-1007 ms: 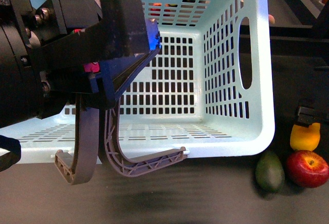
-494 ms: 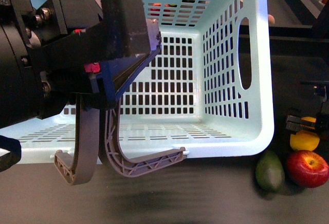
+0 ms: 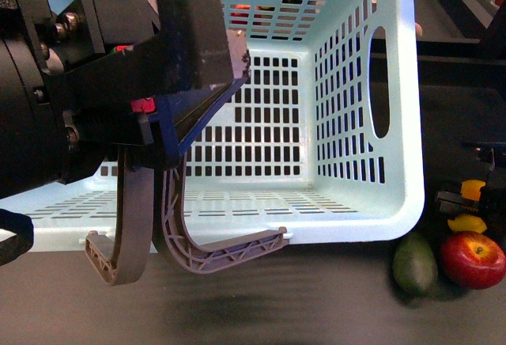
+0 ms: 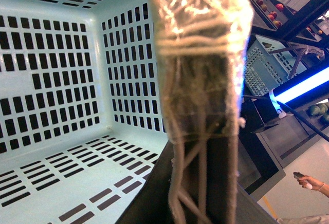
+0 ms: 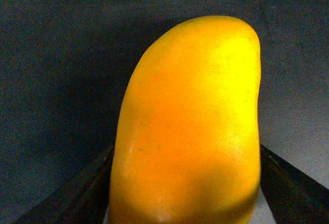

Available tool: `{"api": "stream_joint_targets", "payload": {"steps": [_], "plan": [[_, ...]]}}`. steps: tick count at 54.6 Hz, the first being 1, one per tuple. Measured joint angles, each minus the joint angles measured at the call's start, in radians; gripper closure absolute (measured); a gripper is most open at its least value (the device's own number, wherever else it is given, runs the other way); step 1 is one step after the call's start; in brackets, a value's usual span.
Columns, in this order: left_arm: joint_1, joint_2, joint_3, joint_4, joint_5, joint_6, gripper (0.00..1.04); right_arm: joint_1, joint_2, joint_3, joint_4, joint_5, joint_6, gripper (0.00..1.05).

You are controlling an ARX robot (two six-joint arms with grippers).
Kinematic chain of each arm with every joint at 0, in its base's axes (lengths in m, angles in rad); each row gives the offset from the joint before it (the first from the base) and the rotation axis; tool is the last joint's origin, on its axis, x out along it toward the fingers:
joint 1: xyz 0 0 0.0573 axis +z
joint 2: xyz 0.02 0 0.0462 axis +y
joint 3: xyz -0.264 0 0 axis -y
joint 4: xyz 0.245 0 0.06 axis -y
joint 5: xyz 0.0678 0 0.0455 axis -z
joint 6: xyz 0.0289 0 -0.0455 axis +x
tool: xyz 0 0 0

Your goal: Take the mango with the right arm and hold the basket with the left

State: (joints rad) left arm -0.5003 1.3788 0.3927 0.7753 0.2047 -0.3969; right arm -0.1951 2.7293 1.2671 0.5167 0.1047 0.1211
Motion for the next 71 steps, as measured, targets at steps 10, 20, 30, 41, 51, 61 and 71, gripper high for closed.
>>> {"api": "stream_joint_targets", "payload": {"steps": [10, 20, 30, 41, 51, 61, 71], "plan": [[0.0, 0.0, 0.0, 0.0, 0.0, 0.0, 0.97, -0.006, -0.012, -0.026, 0.031, -0.01, 0.021, 0.44], [0.0, 0.0, 0.0, 0.0, 0.0, 0.0, 0.97, -0.014, -0.119, -0.134, 0.081, -0.042, 0.062, 0.46], [0.0, 0.0, 0.0, 0.0, 0.0, 0.0, 0.97, -0.005, -0.316, -0.261, 0.12, -0.1, 0.13, 0.46], [0.0, 0.0, 0.0, 0.0, 0.0, 0.0, 0.97, 0.051, -0.583, -0.401, 0.135, -0.165, 0.18, 0.46], [0.0, 0.0, 0.0, 0.0, 0.0, 0.0, 0.97, 0.19, -0.917, -0.522, 0.068, -0.257, 0.227, 0.46], [0.0, 0.0, 0.0, 0.0, 0.0, 0.0, 0.97, 0.303, -1.103, -0.54, -0.003, -0.306, 0.236, 0.46], [0.0, 0.0, 0.0, 0.0, 0.0, 0.0, 0.97, 0.435, -1.173, -0.521, -0.063, -0.305, 0.229, 0.46]]}}
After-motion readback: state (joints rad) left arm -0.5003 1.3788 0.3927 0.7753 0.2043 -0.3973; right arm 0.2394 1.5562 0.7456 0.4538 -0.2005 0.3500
